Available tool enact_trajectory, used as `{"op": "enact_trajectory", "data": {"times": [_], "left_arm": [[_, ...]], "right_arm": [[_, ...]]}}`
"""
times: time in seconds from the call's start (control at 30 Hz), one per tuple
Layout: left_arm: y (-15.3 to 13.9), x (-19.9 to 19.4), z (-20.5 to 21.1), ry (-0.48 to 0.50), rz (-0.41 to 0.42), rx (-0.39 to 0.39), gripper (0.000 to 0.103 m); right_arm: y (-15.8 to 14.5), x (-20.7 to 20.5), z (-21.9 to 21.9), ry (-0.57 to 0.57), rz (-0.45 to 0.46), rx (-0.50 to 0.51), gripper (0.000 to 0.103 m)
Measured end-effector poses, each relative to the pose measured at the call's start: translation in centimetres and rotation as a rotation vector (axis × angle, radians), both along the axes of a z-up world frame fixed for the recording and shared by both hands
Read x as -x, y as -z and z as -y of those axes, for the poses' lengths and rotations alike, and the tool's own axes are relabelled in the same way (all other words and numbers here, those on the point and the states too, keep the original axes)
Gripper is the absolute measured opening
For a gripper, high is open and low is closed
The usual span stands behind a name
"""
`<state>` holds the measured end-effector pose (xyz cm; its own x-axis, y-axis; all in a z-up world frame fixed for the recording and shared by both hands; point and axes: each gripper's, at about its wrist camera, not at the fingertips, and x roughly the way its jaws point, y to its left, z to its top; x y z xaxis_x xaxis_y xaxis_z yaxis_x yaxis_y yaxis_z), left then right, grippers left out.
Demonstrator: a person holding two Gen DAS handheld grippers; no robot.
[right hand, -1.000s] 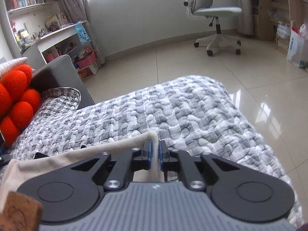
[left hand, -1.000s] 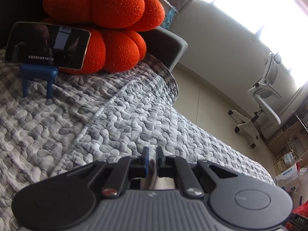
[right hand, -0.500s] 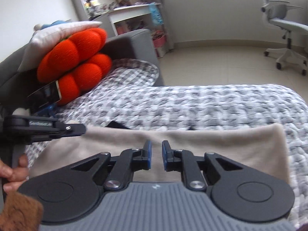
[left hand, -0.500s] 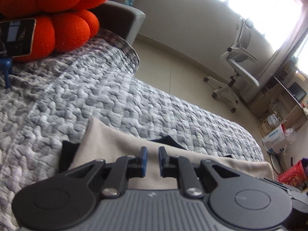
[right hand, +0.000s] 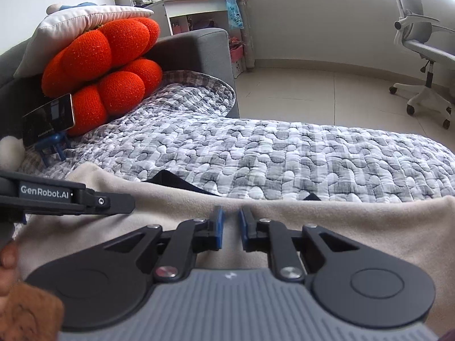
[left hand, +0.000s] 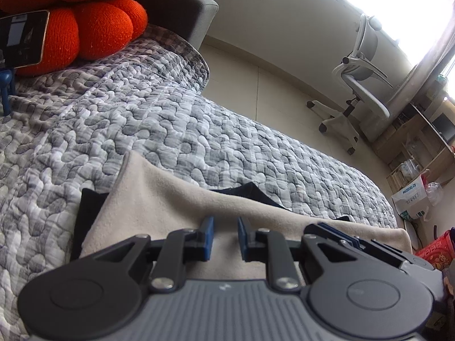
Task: Fold clothes
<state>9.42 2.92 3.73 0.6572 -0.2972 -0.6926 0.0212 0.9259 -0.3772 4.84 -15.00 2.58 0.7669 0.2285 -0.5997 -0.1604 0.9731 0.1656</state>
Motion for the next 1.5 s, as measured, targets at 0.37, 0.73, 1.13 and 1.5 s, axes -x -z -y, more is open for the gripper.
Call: {"op": "enact_trajectory", "data": {"times": [0.37, 0.73, 1.13, 1.5], "left_arm": [[-0.1, 0.1, -0.7, -0.005, -0.002, 0.03, 0.019], [-1.6, 2.0, -1.2, 0.012, 0.047, -0.011, 0.033], [-2.1, 5.5, -2.4, 0.014, 0.065, -0.004, 0.035], [-0.9, 9.2, 5.7, 0.227, 0.074, -0.137, 0.037]], "right_arm": [[-1.6, 0.9, -0.5, -0.014, 0.014, 0.004, 0.021], [-1.4, 6.4, -0.8, -0.132, -0.145, 0.037, 0.021], [-1.5, 9.8, 1.7, -0.18, -0.259, -0.03, 0.019], [-2.3, 11.0, 8.7, 0.044, -0.251, -0.113, 0.019]]}}
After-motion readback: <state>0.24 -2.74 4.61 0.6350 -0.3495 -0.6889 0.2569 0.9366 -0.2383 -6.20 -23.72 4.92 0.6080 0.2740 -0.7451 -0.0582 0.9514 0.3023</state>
